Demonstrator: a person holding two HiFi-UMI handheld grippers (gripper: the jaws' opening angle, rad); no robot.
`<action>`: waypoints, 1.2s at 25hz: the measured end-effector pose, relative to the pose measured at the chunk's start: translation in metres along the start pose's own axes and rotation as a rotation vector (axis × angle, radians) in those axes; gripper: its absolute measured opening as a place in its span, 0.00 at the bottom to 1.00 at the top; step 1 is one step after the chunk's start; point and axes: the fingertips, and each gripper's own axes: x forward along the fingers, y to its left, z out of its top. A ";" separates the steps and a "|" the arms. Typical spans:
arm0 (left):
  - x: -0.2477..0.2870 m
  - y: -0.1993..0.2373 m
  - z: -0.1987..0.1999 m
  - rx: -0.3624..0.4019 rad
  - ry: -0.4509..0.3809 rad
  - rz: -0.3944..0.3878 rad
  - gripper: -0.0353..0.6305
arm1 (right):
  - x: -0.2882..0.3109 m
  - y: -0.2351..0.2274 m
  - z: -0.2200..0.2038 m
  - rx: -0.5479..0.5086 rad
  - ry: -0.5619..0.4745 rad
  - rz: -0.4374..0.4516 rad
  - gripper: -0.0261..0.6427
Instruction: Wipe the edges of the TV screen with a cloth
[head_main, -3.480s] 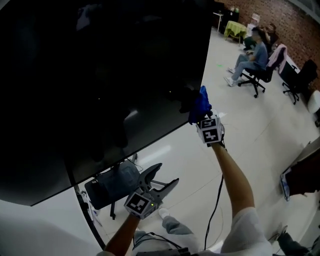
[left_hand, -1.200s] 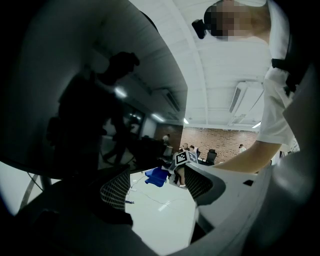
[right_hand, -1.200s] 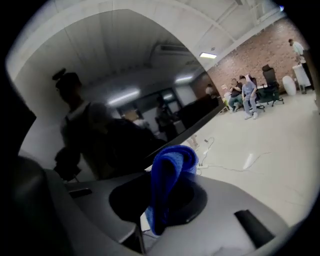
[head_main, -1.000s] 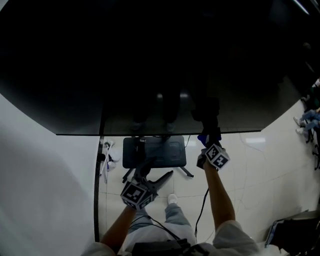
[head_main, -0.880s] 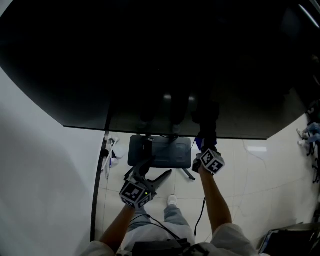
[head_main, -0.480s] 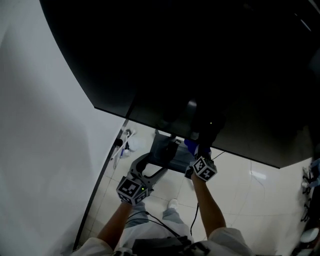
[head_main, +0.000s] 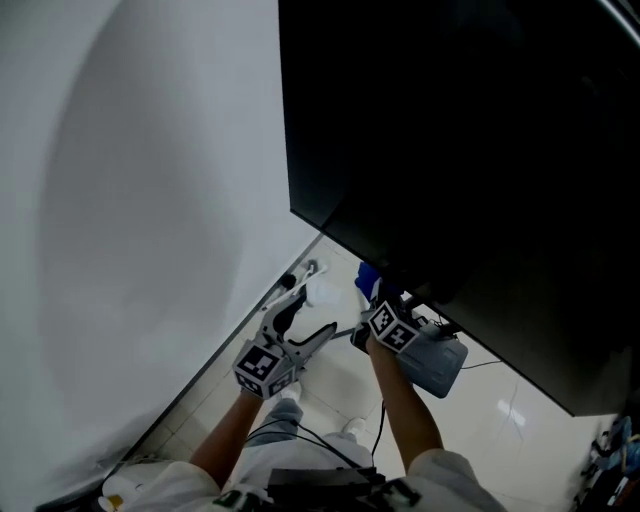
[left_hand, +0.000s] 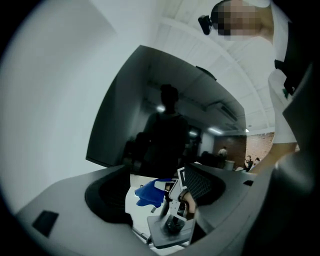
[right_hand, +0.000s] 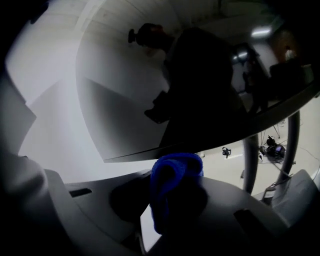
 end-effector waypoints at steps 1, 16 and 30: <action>-0.008 0.016 0.001 0.005 0.001 0.022 0.53 | 0.017 0.019 -0.006 -0.006 0.013 0.023 0.12; -0.127 0.157 0.047 0.018 -0.080 0.301 0.53 | 0.155 0.278 -0.045 -0.131 0.143 0.289 0.12; -0.114 0.158 0.064 0.047 -0.164 0.258 0.53 | 0.120 0.384 0.082 -0.070 -0.108 0.489 0.12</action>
